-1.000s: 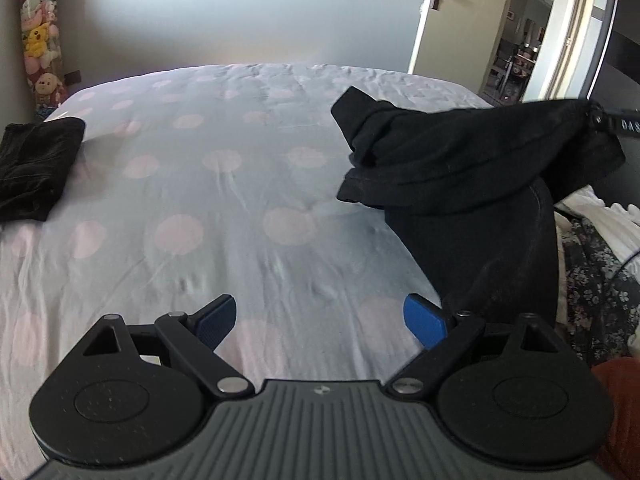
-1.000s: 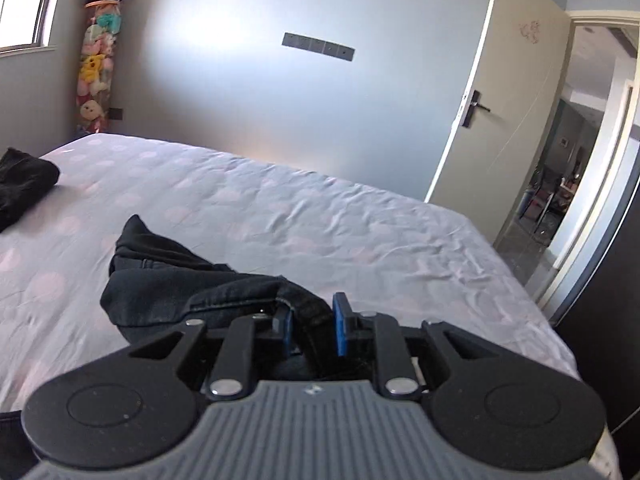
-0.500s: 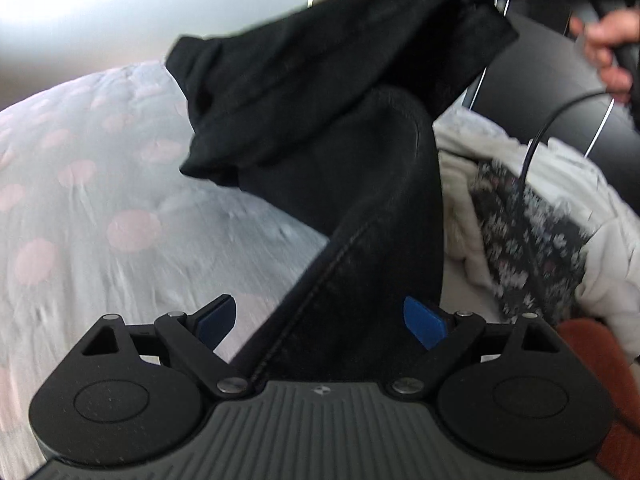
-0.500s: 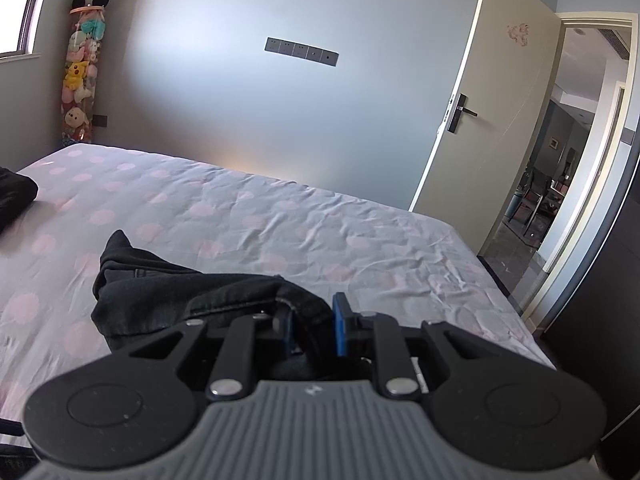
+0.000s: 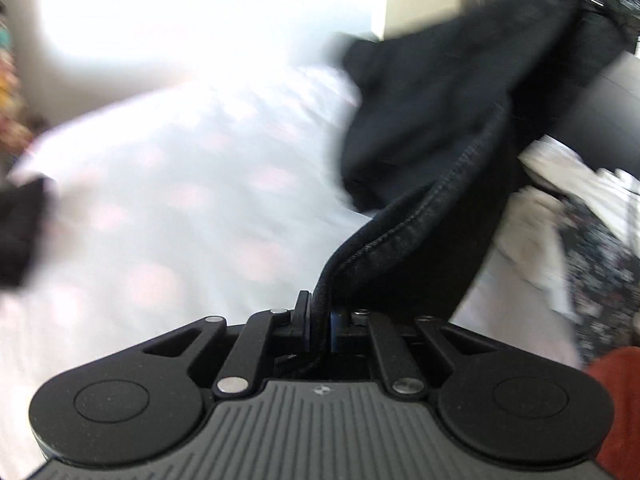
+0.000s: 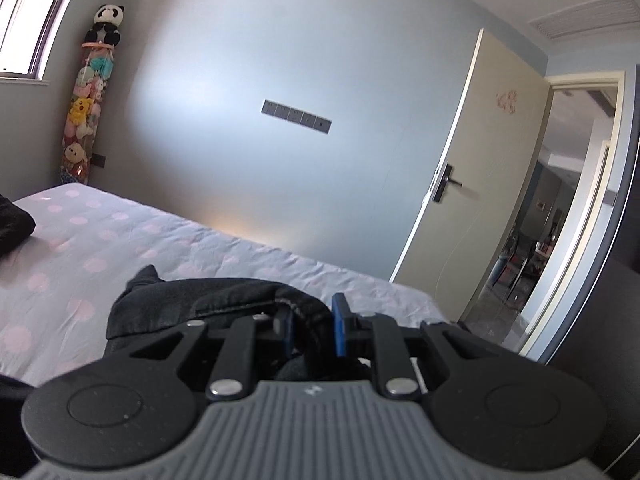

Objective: Fold clothes
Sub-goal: 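Grasp the jeans leg hem with the left tool while the right tool holds the waistband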

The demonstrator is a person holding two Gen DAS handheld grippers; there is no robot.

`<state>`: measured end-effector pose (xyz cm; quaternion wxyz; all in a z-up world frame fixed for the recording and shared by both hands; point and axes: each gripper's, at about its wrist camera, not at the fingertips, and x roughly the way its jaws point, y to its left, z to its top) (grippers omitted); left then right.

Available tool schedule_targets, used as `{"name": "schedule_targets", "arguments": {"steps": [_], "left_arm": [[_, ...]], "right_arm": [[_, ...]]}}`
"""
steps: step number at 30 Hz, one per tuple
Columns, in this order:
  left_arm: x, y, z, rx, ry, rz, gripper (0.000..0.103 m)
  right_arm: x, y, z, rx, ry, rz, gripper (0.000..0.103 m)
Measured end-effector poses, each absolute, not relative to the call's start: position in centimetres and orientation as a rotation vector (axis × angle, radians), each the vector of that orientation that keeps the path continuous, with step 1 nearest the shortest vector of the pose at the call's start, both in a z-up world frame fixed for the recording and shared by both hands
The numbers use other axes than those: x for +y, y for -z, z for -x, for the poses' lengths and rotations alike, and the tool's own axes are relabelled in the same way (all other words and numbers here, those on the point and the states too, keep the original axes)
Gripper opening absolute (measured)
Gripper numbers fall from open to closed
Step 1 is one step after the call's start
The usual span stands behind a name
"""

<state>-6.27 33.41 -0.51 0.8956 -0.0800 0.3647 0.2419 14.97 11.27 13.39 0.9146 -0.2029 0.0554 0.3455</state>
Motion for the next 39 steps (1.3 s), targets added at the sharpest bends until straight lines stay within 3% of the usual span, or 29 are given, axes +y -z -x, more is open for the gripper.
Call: {"name": "schedule_targets", "arguments": {"steps": [5, 10, 19, 22, 24, 25, 30, 39], "left_arm": [[37.5, -6.4, 12.3, 0.681, -0.641, 0.078, 0.01], [39.1, -9.9, 17.1, 0.66, -0.737, 0.0, 0.01], [39.2, -3.2, 20.6, 0.944, -0.586, 0.118, 0.01], [37.4, -0.8, 20.0, 1.017, -0.434, 0.112, 0.024], [36.2, 0.3, 19.3, 1.042, -0.335, 0.089, 0.047], [35.7, 0.6, 18.9, 1.044, -0.293, 0.073, 0.05], [34.4, 0.9, 15.5, 0.966, -0.187, 0.016, 0.061], [33.6, 3.0, 6.5, 0.854, -0.088, -0.069, 0.063]], "right_arm": [[10.0, -18.7, -12.3, 0.003, -0.73, 0.415, 0.02], [8.8, -21.4, -11.0, 0.05, -0.774, 0.39, 0.02], [9.6, -10.9, -15.7, 0.379, -0.699, 0.414, 0.017], [7.9, -8.3, -17.5, 0.389, -0.601, 0.428, 0.016], [6.1, -7.4, -19.0, 0.411, -0.538, 0.422, 0.016], [5.2, -7.1, -19.7, 0.427, -0.513, 0.419, 0.016], [1.2, -5.1, -22.5, 0.502, -0.415, 0.406, 0.016], [-0.3, -2.9, -23.9, 0.557, -0.412, 0.4, 0.016]]}}
